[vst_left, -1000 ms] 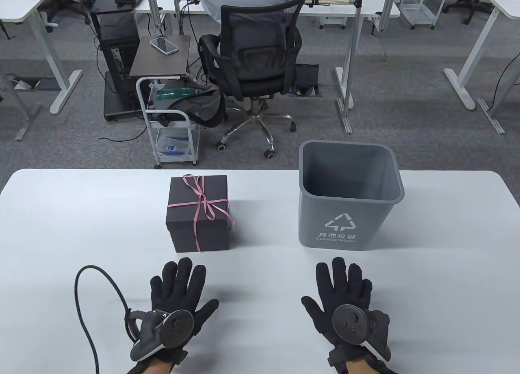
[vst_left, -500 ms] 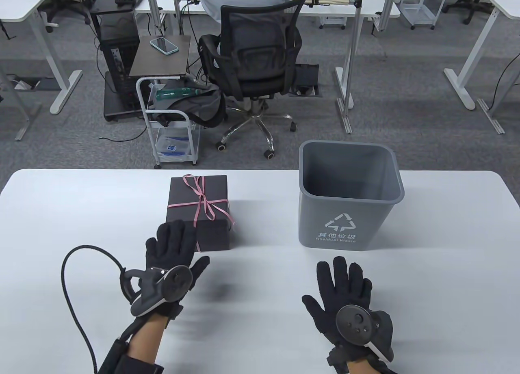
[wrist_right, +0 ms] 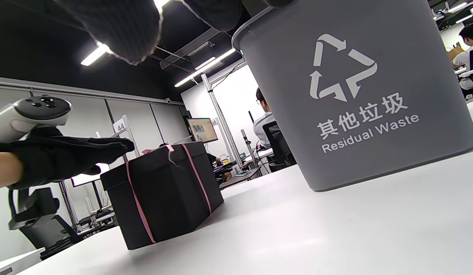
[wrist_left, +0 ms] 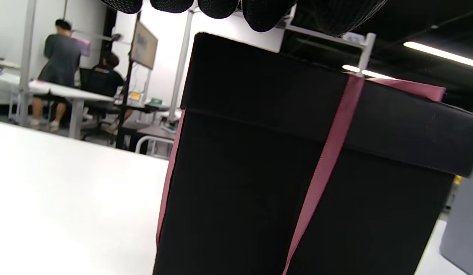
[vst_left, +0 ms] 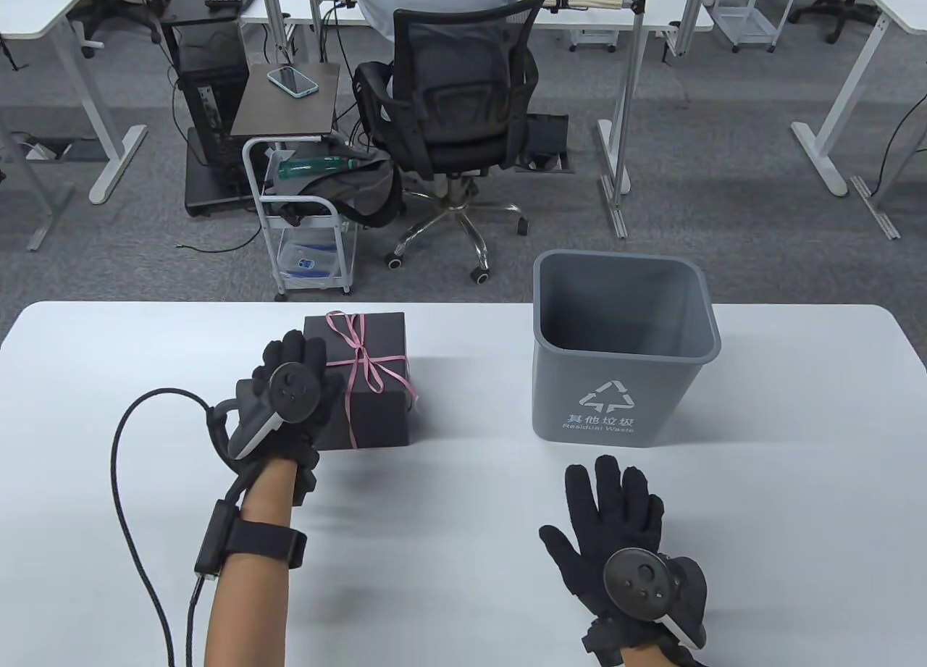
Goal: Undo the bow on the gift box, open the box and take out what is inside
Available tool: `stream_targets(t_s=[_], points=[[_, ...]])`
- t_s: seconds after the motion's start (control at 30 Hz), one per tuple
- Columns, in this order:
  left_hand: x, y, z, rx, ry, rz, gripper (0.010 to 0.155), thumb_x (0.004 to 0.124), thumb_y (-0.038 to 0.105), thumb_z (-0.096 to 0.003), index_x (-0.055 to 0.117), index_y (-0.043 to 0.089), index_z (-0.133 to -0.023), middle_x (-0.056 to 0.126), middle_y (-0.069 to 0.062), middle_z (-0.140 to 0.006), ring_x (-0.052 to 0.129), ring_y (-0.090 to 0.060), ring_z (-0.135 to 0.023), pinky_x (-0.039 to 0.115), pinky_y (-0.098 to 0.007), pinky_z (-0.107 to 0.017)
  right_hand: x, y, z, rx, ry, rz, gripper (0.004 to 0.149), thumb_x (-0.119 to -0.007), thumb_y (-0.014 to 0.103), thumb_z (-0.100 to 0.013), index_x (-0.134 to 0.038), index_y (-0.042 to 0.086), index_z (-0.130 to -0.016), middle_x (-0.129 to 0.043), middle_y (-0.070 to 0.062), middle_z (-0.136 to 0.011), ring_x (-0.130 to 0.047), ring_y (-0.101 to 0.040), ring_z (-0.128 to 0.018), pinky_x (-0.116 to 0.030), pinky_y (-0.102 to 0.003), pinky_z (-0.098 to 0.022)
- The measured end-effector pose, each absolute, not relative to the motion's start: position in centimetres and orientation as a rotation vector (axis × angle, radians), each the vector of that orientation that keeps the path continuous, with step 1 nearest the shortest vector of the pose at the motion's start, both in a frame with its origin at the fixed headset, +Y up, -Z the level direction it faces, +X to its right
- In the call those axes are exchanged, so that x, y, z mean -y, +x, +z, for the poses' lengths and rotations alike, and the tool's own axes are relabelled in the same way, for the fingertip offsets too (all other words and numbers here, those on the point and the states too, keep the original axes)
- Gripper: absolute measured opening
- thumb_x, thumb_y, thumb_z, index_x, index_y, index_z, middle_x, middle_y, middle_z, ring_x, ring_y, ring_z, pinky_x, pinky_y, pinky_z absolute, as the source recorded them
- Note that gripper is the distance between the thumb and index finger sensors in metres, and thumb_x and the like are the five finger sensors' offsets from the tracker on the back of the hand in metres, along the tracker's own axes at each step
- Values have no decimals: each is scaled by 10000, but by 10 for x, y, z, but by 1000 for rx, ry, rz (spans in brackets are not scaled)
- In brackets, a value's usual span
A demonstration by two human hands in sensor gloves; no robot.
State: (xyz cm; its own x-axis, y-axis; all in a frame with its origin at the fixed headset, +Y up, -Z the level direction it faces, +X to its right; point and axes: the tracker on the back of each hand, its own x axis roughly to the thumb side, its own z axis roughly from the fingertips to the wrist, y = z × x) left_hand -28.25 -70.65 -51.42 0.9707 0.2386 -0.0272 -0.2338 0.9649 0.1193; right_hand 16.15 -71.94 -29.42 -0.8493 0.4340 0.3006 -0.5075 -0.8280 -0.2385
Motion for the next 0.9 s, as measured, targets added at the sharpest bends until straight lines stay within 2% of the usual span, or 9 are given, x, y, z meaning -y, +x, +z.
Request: stream_targets(t_s=[0.2, 0.27, 0.33, 0.53, 0.9], points=[[720, -290, -535, -76, 18, 324, 669, 601, 578, -617, 390, 340, -1205, 317, -19, -1330, 410, -409, -1187, 509, -560, -831, 719, 165, -294, 425, 304, 2578, 788, -653, 599, -590, -401, 198, -1221, -251, -193, -1239, -260, -613, -1047, -281, -762, -696], [727, -294, -539, -50, -28, 426, 656, 577, 570, -622, 395, 342, -1209, 299, -14, -1334, 406, -418, -1188, 512, -572, -826, 719, 165, -295, 422, 304, 2579, 787, -653, 597, -591, -402, 199, -1221, -254, -189, -1240, -263, -614, -1047, -280, -762, -696], [732, -296, -540, -54, -68, 494, 656, 559, 569, -631, 364, 343, -1215, 222, 2, -1335, 360, -427, -1190, 485, -587, -826, 719, 164, -295, 421, 308, 2579, 785, -652, 597, -592, -404, 198, -1221, -253, -191, -1240, -262, -612, -1048, -279, -761, -697], [729, -287, -528, -34, -18, 432, 666, 553, 571, -634, 374, 304, -1217, 249, -43, -1329, 411, -443, -1172, 515, -581, -813, 720, 164, -296, 412, 305, 2583, 785, -653, 596, -592, -406, 196, -1221, -255, -190, -1239, -263, -614, -1047, -278, -761, -696], [722, -243, -473, 44, 34, 363, 683, 548, 554, -639, 402, 209, -1210, 297, -161, -1296, 491, -476, -1124, 562, -551, -791, 725, 167, -301, 374, 271, 2603, 791, -659, 592, -590, -405, 182, -1218, -248, -206, -1232, -262, -625, -1037, -285, -757, -699]])
